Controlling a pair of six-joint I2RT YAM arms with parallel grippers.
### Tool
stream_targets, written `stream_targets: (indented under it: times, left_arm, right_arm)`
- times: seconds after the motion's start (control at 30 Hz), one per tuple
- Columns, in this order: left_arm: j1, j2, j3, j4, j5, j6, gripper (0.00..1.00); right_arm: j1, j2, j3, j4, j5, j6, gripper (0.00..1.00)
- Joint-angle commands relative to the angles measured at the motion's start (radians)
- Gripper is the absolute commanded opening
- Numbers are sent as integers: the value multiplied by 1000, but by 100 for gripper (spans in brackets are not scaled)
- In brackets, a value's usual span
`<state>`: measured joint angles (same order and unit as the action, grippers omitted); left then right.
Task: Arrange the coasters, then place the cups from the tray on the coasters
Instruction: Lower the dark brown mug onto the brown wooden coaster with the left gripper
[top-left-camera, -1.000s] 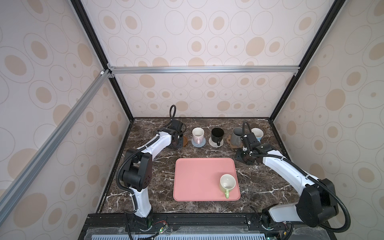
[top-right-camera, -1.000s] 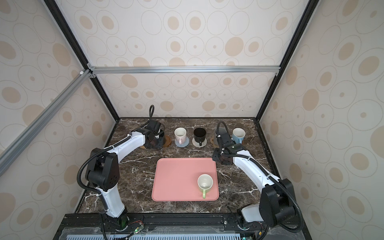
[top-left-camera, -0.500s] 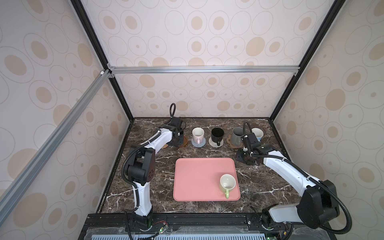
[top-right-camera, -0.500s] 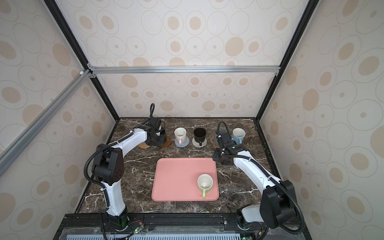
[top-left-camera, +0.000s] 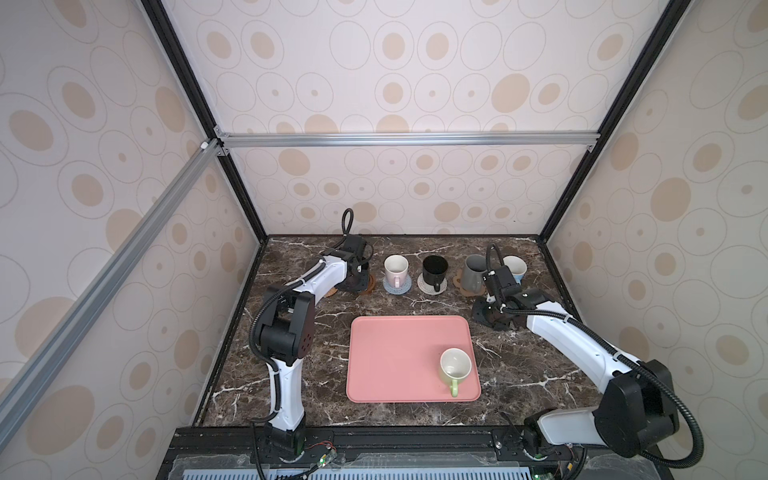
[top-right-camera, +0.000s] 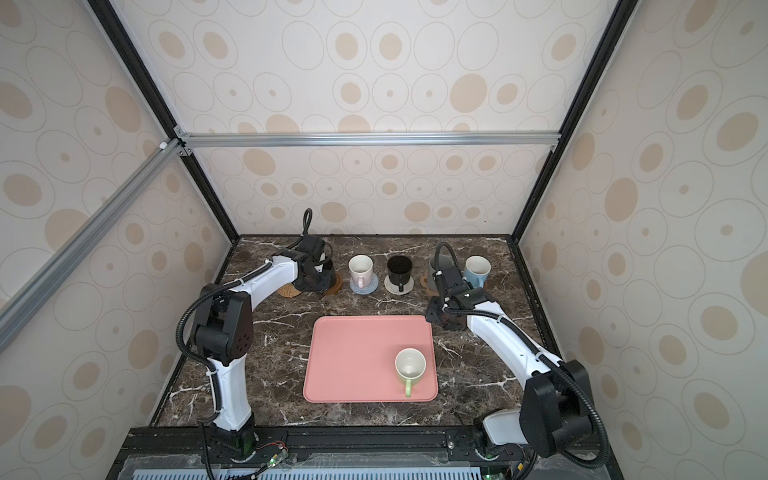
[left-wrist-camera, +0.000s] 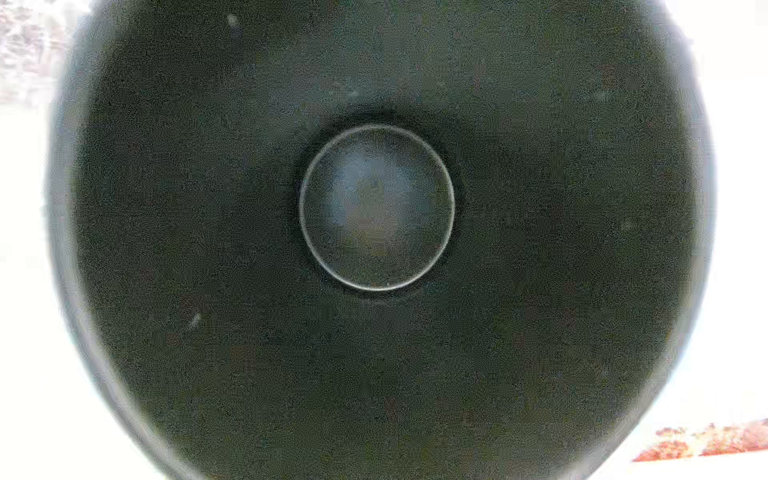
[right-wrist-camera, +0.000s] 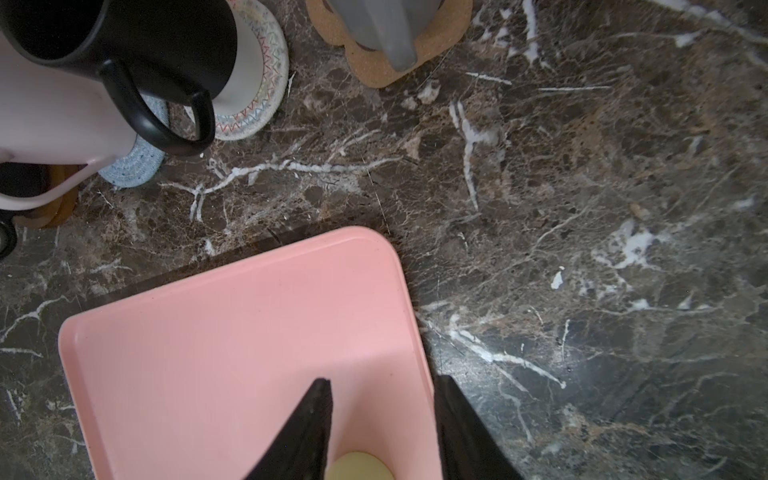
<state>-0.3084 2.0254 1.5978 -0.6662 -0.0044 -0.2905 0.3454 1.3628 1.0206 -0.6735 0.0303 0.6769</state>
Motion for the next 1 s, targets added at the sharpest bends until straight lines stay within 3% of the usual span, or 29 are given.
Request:
stream_targets:
  times: [0.0, 0.97]
  left_arm:
    - [8, -14, 71, 38, -1, 26, 10]
    - [8, -5, 18, 40, 6, 8, 16]
  right_arm:
    - [-5, -10, -9, -20, 17, 10, 44]
    - [-6, -4, -19, -8, 13, 15, 44]
